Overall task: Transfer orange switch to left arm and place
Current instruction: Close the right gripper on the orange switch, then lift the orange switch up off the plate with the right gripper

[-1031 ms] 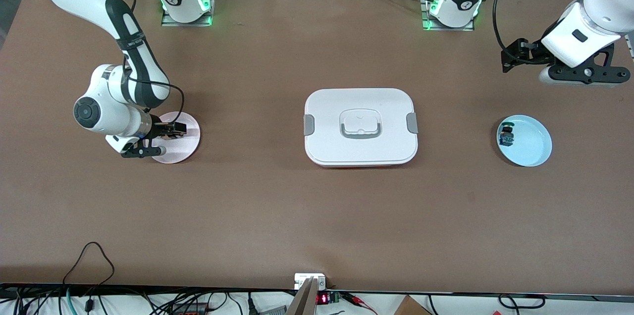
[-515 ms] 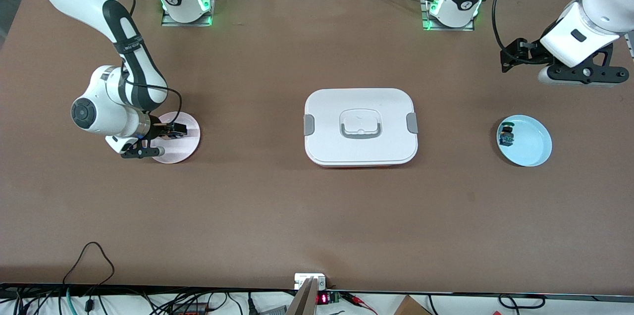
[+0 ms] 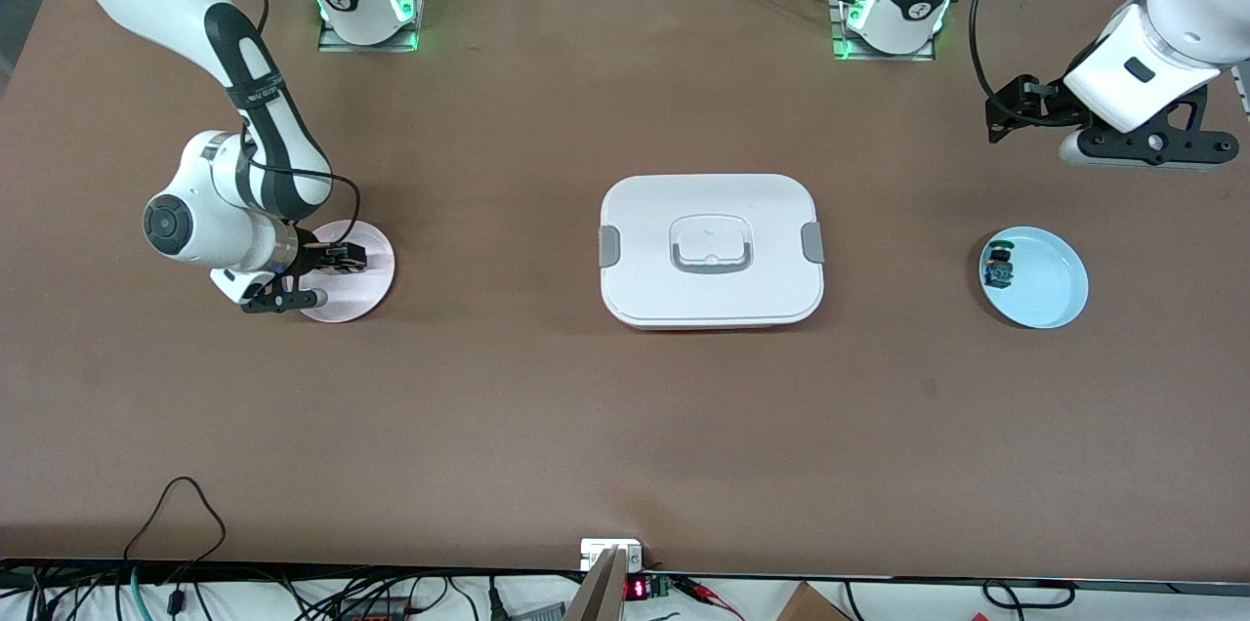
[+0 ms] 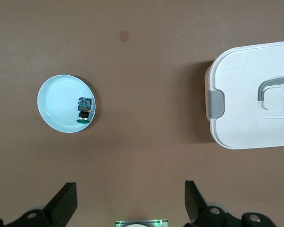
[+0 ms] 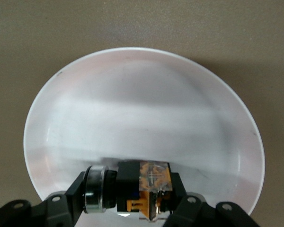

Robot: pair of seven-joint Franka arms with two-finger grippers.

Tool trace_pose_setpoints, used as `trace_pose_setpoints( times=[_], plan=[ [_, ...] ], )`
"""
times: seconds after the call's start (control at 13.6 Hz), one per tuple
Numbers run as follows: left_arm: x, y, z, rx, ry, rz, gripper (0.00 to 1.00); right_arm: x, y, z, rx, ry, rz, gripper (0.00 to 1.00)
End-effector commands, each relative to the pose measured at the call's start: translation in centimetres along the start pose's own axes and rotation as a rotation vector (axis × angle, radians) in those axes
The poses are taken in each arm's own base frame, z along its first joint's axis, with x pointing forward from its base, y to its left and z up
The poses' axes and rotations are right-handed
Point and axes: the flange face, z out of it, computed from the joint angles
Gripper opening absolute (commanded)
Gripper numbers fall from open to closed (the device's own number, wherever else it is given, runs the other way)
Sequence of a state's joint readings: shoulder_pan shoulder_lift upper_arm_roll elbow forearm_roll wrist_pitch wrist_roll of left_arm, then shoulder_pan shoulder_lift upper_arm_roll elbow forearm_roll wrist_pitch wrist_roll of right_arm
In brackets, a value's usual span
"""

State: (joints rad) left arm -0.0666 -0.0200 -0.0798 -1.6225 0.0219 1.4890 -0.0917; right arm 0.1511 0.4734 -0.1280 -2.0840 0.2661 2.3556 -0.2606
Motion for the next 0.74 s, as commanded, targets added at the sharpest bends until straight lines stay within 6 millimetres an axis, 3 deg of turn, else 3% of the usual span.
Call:
trace_pose_setpoints(
  times=[0.0, 0.29, 0.66],
  plan=[
    [0.2, 0.2, -0.7, 0.026, 0.000, -0.004, 1.00, 0.0, -0.1, -0.5, 0.019, 0.011, -0.019, 0.18],
    [0.2, 0.2, -0.6, 0.026, -0.002, -0.004, 1.00, 0.4, -1.0, -3.3, 0.037, -0.002, -0.047, 0.12],
    [0.2, 0.1, -0.7, 0.025, 0.000, -0.006, 1.00, 2.0, -2.9, -10.1, 0.061, 0.018, -0.091, 0.08]
  ],
)
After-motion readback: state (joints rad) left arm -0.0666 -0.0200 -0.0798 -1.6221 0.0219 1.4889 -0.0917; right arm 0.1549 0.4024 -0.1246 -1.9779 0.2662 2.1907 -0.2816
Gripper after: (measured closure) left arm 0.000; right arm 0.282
